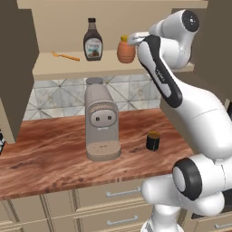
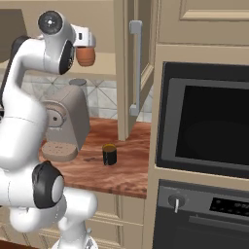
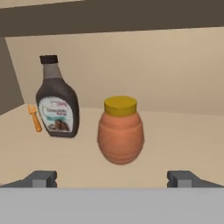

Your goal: Pick the syrup bottle and honey bottle from the cabinet and place them next to the mug.

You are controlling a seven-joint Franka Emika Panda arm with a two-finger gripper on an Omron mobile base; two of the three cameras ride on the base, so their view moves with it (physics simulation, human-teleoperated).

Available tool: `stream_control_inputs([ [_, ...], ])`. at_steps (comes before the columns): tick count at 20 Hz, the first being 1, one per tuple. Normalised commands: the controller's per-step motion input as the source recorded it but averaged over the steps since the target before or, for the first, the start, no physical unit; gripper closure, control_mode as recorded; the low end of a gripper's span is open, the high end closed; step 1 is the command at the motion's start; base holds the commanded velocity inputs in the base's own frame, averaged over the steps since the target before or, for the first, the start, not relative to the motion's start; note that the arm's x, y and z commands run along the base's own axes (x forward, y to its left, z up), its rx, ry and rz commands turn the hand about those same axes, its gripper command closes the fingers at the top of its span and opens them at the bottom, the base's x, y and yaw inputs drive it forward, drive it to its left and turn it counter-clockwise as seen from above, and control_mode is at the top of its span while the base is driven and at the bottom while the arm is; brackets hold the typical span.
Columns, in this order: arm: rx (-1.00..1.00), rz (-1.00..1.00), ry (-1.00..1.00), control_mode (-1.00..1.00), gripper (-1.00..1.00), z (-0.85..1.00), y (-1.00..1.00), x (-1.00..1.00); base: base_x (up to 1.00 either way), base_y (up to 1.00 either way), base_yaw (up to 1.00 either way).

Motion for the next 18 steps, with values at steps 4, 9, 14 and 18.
stream_control_inputs([
  [4, 0.0, 0.0, 0.03, -1.0, -1.0, 0.0, 0.0, 0.3, 0.0, 0.0, 0.0],
  [9, 0.0, 0.0, 0.0, -1.0, -1.0, 0.0, 0.0, 0.1, 0.0, 0.0, 0.0],
  [14, 0.0, 0.0, 0.0, -1.0, -1.0, 0.0, 0.0, 0.21, 0.0, 0.0, 0.0],
  [18, 0.0, 0.0, 0.01, -1.0, -1.0, 0.0, 0.0, 0.23, 0.0, 0.0, 0.0],
])
